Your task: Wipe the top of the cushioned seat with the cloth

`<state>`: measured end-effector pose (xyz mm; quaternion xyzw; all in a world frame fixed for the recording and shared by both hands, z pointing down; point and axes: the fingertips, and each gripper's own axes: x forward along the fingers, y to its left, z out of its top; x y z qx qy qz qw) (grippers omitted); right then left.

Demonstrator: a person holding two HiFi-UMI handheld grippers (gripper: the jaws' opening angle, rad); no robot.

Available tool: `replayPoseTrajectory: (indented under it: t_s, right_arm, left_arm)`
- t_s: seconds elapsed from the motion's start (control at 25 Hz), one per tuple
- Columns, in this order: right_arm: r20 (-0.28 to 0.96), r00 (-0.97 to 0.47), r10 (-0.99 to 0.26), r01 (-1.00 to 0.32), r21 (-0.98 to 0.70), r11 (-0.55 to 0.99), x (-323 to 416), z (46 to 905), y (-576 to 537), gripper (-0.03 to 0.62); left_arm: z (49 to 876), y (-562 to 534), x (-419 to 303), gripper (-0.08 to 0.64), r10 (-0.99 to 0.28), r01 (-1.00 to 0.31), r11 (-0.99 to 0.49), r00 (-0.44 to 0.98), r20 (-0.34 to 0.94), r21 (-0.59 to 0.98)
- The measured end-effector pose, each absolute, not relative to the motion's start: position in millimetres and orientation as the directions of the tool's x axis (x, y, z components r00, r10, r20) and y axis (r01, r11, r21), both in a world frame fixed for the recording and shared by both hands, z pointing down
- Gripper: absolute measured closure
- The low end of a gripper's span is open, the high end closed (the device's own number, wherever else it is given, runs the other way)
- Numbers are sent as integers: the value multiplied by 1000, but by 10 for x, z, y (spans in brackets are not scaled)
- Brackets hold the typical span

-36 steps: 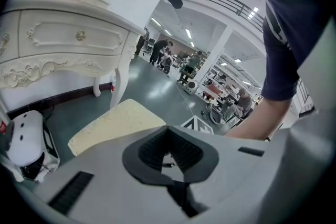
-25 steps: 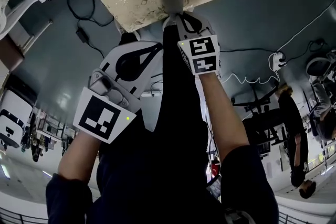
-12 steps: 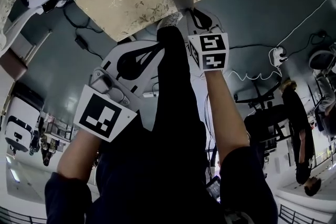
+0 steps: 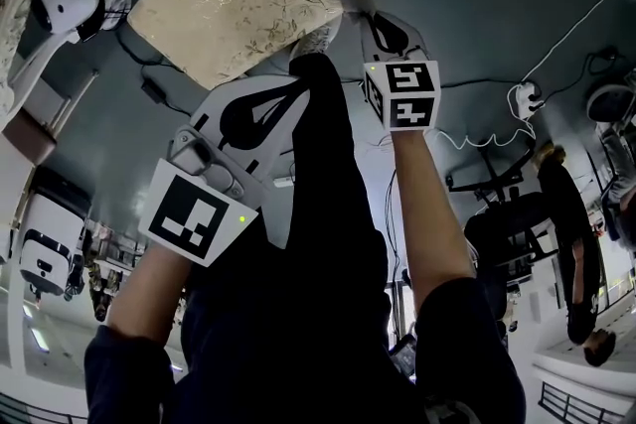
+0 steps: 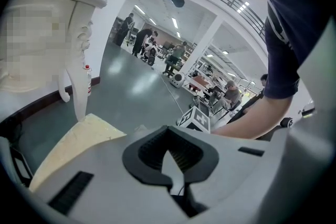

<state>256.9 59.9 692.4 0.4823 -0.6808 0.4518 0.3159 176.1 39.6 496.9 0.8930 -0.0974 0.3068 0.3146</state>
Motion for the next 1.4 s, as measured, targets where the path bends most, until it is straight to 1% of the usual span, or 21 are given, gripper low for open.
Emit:
replayPoseTrajectory:
  t_s: [0.28, 0.4, 0.56, 0.76, 1.0, 1.4]
  right_arm:
    - [851, -338, -402, -941, -310, 135, 2575, 6779, 481, 552]
    - [837, -342, -427, -940, -304, 156, 2495, 6564, 393, 552]
    - [810, -346, -475, -938, -292, 186, 2342, 6118, 174, 552]
    - [754, -361, -549, -932, -275, 235, 2094, 5389, -171, 552]
    - [680, -373, -632, -927, -234, 295, 1865, 4304, -427, 552]
    - [546, -393, -740, -914, -146, 378, 1526, 2527, -528, 552]
  left_arm:
    - [4892, 367, 1775, 554, 11, -355, -797, 801, 599, 489]
    - [4720, 302, 1696, 554, -17, -350, -816, 810, 586, 460]
    - [4358, 78, 1549, 554, -88, -368, -836, 823, 561, 408]
    - [3772, -183, 1339, 554, -179, -389, -861, 834, 522, 327]
    - [2938, -350, 1129, 554, -253, -389, -893, 850, 462, 226]
    - [1645, -403, 887, 554, -330, -381, -919, 882, 338, 97]
